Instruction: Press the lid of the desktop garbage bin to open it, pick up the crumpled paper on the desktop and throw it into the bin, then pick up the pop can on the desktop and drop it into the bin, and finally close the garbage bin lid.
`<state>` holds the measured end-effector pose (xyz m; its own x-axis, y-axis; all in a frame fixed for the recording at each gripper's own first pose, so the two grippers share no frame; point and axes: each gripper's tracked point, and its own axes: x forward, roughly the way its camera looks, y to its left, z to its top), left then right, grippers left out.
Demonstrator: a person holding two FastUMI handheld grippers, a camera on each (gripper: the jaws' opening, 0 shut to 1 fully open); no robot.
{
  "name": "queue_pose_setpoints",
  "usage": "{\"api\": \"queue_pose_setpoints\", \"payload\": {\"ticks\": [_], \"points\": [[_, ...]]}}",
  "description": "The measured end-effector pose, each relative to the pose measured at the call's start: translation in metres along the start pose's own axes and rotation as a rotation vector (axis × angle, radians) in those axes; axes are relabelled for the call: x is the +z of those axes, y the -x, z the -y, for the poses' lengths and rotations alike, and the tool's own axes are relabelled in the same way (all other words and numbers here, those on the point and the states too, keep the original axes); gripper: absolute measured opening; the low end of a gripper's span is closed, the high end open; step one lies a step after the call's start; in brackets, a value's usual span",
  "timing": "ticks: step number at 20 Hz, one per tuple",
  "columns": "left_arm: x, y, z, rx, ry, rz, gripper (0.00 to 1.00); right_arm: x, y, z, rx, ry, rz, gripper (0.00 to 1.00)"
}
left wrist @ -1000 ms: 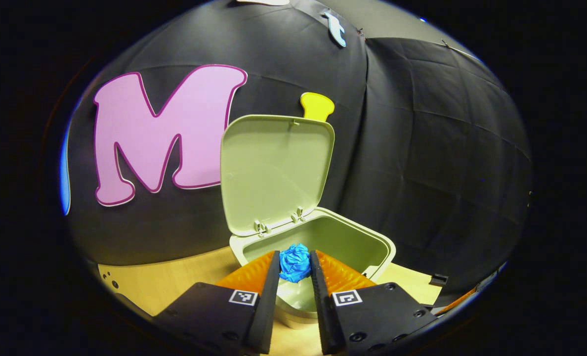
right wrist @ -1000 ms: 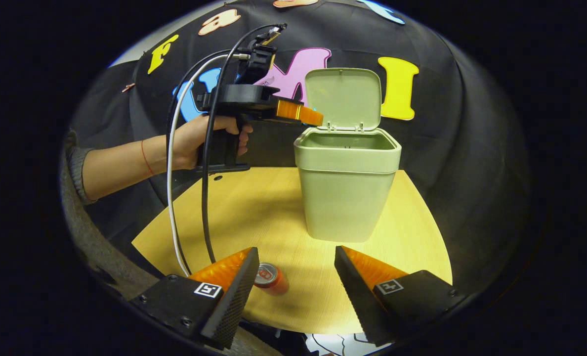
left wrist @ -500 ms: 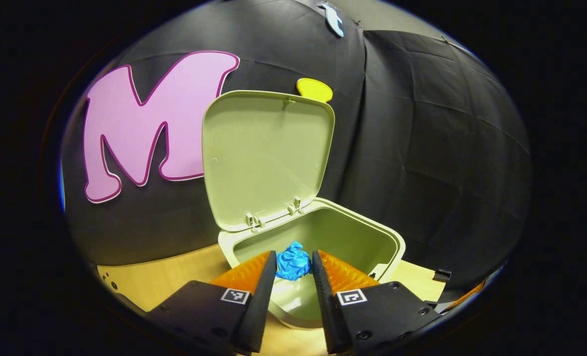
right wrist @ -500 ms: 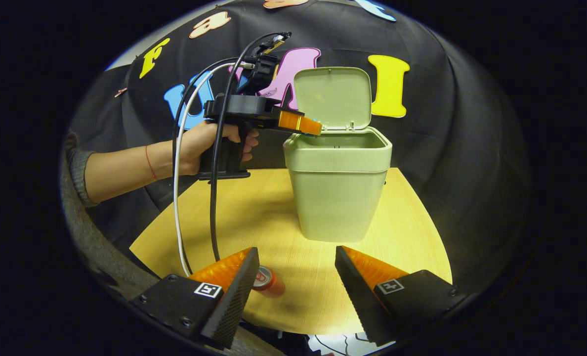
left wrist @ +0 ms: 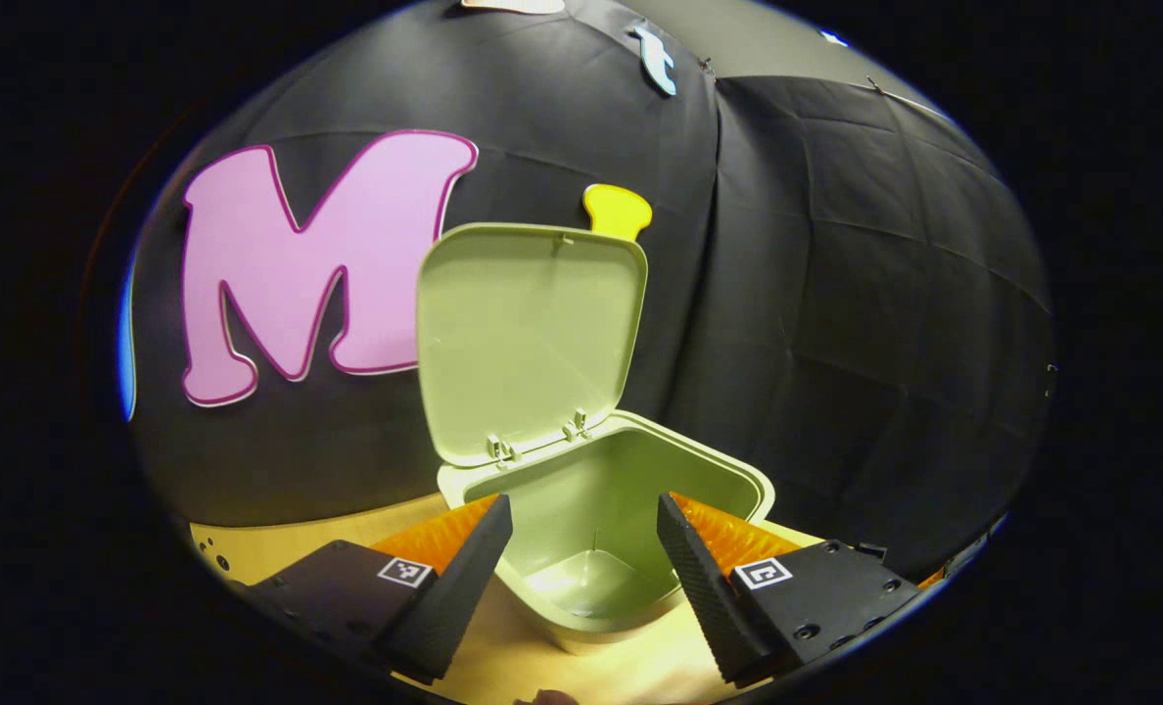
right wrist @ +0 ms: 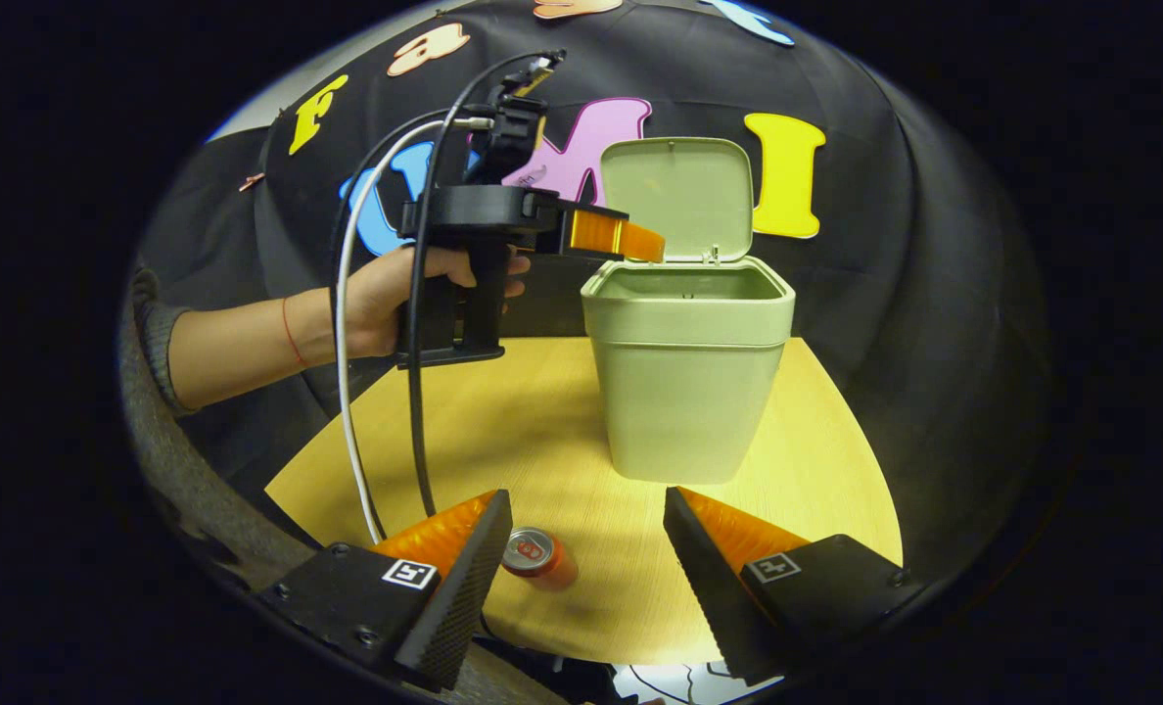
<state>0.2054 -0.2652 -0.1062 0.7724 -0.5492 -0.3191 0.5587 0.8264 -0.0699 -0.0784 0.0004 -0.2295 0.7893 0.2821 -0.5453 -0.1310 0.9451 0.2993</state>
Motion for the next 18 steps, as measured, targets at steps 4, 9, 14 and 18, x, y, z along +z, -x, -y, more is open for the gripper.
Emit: {"api": "queue_pose_setpoints", "payload": {"ticks": [4,9,14,18], "points": [[0.011,0.048,-0.02,0.074,-0.01,0.058,0.96,-0.011,-0.006,-0.011,0.047,0.048,-0.038,0.99],[0.009,0.115,-0.056,0.198,-0.024,0.093,0.96,-0.028,-0.022,-0.031,0.129,0.125,-0.104,0.99],[-0.018,0.18,-0.086,0.332,0.04,0.081,0.96,-0.045,-0.043,-0.05,0.192,0.175,-0.157,0.99],[-0.054,0.223,-0.103,0.406,0.101,0.043,0.96,-0.061,-0.058,-0.056,0.221,0.214,-0.2,0.99]]}}
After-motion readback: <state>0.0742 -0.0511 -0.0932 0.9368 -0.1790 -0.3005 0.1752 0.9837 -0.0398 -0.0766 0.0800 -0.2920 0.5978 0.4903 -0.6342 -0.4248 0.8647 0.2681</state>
